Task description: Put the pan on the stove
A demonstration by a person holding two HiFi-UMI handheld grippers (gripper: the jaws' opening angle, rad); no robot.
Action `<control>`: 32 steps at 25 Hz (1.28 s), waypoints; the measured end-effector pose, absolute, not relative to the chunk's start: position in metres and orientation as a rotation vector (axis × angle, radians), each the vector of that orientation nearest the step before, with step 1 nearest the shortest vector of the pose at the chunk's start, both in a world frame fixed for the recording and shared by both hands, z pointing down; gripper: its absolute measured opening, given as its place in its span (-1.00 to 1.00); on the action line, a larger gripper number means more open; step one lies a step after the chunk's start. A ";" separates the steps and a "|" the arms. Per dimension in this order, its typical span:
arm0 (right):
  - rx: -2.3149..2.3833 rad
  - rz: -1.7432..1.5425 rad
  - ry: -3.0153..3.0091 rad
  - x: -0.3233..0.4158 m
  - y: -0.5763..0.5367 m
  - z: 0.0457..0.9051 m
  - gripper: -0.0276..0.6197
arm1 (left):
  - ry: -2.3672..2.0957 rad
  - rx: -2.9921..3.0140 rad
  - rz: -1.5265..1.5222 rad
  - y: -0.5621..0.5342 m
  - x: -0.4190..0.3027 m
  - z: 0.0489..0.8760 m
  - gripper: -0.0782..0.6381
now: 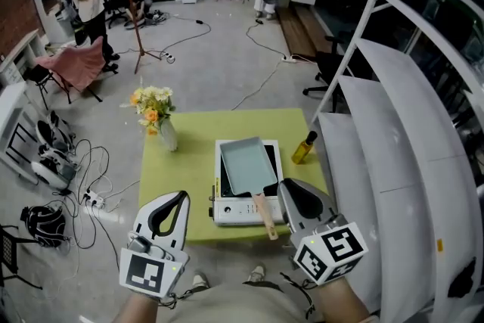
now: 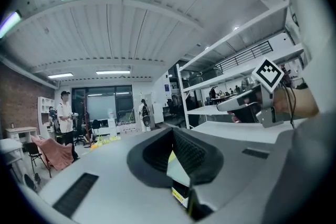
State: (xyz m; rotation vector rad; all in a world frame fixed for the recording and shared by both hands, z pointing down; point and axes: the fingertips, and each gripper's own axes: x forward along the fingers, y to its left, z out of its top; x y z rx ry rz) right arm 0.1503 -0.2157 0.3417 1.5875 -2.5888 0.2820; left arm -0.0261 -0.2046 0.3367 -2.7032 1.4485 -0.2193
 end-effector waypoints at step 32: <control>1.478 0.249 -2.466 0.145 -0.180 0.390 -0.90 | 1.459 -2.786 -0.265 -0.183 -0.030 0.376 -0.77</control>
